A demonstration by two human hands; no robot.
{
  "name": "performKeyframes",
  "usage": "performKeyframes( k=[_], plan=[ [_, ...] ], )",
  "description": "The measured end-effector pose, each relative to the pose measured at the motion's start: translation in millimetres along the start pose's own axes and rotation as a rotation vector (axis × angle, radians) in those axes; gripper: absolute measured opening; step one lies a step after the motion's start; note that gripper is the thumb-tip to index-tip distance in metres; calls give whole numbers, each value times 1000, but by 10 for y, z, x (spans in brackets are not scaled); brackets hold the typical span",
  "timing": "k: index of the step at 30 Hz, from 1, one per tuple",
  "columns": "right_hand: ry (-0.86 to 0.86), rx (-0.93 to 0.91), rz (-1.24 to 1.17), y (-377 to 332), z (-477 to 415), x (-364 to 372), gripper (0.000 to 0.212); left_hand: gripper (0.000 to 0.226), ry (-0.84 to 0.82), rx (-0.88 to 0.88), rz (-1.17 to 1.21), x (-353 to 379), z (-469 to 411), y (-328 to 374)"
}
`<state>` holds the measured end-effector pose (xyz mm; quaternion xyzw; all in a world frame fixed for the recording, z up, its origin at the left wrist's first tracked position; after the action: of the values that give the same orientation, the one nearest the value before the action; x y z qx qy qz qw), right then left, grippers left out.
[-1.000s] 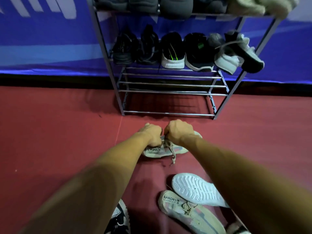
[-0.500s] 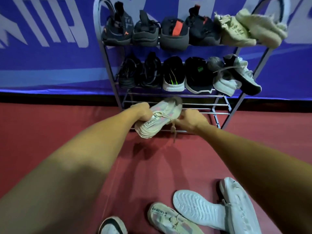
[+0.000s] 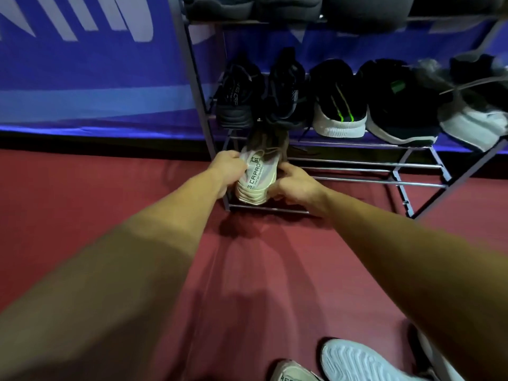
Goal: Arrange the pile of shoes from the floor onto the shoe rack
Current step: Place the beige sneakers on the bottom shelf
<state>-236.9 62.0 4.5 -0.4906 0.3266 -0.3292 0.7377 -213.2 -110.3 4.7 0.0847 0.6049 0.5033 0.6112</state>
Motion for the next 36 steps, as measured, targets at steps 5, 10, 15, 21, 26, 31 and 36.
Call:
performKeyframes(
  k=[5,10,15,21,26,31,36],
  plan=[
    [85,-69,140,-68,-238,139,41,18,118,-59,38,-70,-189,-73],
    [35,-8,51,-12,-347,172,43,9,90,-107,56,-54,-299,-228],
    [52,-16,93,44,-487,162,74,14,37,-62,156,-34,-291,-198],
    [173,-52,69,119,-607,215,86,34,20,-42,282,-4,-329,-275],
    [230,-90,159,143,-664,315,79,40,81,-50,227,-29,-370,-303],
    [209,-96,249,182,-666,300,74,36,90,-25,177,11,-298,-312],
    [204,-109,298,181,-560,266,65,14,117,12,147,42,-255,-407]
  ],
)
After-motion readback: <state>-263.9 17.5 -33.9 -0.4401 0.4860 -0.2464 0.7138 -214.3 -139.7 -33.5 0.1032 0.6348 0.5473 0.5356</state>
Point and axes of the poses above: each hand's wrist, its own z-axis away from the middle knuckle, its own x-axis out of the palm, y = z × x, the point moved 3 cm from there along -z, towards the middle knuckle, and after that the axes turned 13 degrees about -z, right-handed, at the moved point
